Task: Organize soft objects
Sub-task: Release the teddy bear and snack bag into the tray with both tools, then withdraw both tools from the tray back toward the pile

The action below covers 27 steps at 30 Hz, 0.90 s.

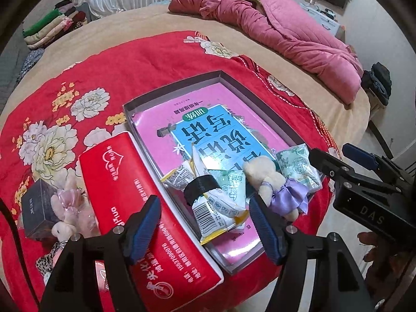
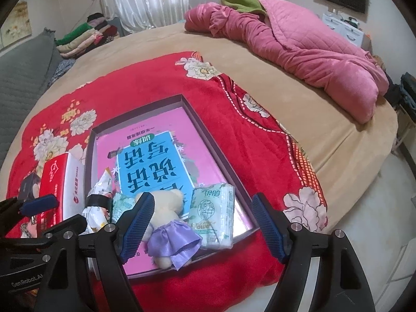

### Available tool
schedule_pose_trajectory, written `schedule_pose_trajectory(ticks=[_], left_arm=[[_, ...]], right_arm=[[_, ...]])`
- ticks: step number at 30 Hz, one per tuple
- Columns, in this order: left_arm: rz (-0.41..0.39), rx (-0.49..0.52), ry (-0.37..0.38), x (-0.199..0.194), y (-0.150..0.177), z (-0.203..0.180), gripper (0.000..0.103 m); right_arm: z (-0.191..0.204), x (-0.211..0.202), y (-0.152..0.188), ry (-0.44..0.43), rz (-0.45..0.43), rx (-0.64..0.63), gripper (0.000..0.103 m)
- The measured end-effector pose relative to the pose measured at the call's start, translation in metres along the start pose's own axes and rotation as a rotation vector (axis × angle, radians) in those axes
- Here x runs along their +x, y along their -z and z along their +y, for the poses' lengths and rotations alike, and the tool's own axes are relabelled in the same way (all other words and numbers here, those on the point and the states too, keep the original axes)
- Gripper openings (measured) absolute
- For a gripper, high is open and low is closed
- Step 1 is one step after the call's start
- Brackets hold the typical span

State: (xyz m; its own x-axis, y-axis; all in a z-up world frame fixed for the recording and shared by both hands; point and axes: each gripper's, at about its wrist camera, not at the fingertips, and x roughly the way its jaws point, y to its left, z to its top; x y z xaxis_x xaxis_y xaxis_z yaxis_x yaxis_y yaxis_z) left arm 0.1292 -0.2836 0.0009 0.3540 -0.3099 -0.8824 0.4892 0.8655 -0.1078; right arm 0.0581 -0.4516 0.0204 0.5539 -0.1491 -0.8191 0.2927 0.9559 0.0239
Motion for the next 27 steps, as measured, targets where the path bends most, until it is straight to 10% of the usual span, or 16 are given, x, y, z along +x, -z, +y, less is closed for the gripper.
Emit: schedule_pose_trajectory(ticks=[27], left_arm=[[-0.128, -0.091, -0.09, -0.077, 0.035, 0.077, 0.078]], right_arm=[[0.089, -0.046, -0.01, -0.062, -0.084, -0.096, 0.08]])
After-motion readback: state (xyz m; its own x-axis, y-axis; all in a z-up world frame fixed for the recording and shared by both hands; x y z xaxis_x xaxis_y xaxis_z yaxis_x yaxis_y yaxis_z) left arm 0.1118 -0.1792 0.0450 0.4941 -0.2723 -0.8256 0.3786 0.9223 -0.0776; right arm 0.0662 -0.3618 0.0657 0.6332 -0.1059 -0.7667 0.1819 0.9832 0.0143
